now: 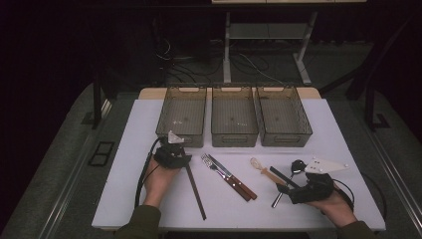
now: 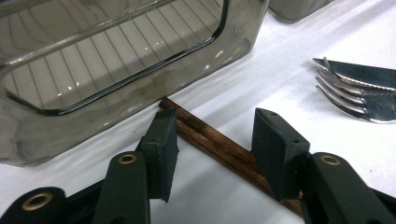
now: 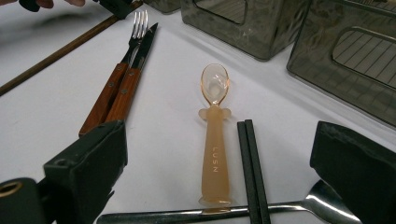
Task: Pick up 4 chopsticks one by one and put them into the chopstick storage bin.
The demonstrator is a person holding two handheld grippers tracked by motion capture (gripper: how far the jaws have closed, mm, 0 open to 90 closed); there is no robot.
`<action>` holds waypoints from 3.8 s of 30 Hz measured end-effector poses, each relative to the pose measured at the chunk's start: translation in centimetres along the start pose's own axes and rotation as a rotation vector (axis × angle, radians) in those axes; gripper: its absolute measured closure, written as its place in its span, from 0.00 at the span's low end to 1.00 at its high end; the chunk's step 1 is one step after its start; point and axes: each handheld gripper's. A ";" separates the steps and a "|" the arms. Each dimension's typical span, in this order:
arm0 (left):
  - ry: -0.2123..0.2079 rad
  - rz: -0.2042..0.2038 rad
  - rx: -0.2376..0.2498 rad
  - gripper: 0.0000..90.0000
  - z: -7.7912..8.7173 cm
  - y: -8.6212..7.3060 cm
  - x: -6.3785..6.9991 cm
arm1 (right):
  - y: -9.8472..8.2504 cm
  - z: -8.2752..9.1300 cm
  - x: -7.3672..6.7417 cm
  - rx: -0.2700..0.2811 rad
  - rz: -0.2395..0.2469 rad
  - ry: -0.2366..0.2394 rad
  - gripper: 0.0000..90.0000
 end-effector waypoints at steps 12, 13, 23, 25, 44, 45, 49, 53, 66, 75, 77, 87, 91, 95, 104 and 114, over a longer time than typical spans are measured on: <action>-0.020 0.003 -0.010 0.68 0.4 -0.3 -0.5 | 0.0 0.0 0.0 0.000 0.001 0.001 0.05; -0.023 0.003 -0.010 0.70 0.4 -0.3 -0.6 | 0.0 0.0 0.0 0.000 0.001 0.001 0.05; -0.027 0.015 -0.007 0.73 0.5 -0.3 -0.8 | 0.0 0.0 0.0 0.001 0.001 0.001 0.05; -0.011 0.026 -0.005 0.70 0.4 -0.1 -1.0 | 0.0 0.0 0.0 0.001 0.001 0.000 0.05; 0.029 0.089 0.011 0.76 -0.5 0.7 -1.0 | 0.0 -0.1 0.0 -0.001 0.004 0.002 0.05; 0.034 0.085 0.011 0.76 -0.5 0.7 -0.9 | 0.0 -0.1 0.0 0.000 0.005 0.002 0.05; 0.028 0.067 0.008 0.79 -0.5 0.8 -0.8 | 0.0 -0.1 -0.1 -0.002 0.006 0.003 0.05; 0.004 0.052 0.010 0.81 -0.6 0.8 -0.5 | 0.0 -0.1 -0.1 -0.002 0.004 0.003 0.05; -0.083 -0.055 0.015 0.82 -1.3 1.8 1.6 | 0.0 -0.2 -0.1 -0.003 0.006 0.004 0.05; -0.106 -0.092 0.020 0.83 -1.6 2.1 2.1 | 0.0 -0.1 -0.1 -0.002 0.005 0.004 0.05; -0.105 -0.090 0.022 0.82 -1.6 2.1 2.1 | 0.0 -0.2 -0.1 -0.003 0.005 0.004 0.05; -0.125 -0.074 0.044 0.73 0.4 1.4 1.7 | 0.0 -0.1 0.0 0.000 0.003 0.005 0.05; -0.134 -0.080 0.041 0.72 2.1 -0.1 2.1 | 0.0 -0.1 -0.1 0.001 0.004 0.005 0.05; -0.152 -0.068 0.053 0.72 3.6 -1.9 2.2 | 0.0 -0.1 -0.1 0.001 0.006 0.002 0.05; -0.143 -0.096 0.008 0.74 4.5 -4.2 3.1 | 0.0 0.0 -0.2 0.000 0.004 -0.004 0.05; -0.135 -0.118 -0.035 0.77 3.7 -4.3 3.0 | 0.0 0.0 -0.2 -0.001 0.006 -0.002 0.05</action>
Point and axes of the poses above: each handheld gripper's, and its own axes: z roughly backward along the jaws, y roughly out of its top, x roughly to its right, and after that the axes turned 4 degrees about -x, right-handed
